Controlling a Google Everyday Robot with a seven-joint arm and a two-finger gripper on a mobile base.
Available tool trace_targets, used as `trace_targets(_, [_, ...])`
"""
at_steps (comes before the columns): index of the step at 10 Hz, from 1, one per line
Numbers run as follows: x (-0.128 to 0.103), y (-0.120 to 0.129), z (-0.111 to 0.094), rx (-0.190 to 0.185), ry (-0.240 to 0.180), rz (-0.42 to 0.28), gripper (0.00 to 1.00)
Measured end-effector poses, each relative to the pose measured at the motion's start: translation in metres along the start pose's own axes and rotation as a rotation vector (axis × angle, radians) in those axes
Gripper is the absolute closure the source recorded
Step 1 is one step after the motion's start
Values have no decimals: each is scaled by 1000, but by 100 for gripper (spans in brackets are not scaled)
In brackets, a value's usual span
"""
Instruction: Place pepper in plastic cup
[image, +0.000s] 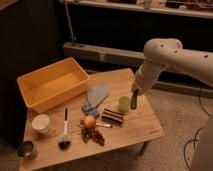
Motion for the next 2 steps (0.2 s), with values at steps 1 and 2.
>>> trace_targets(1, [-3,6,14,-26,-5,-15,96])
trace_targets(2, [-4,9,20,-36,-10,-23,96])
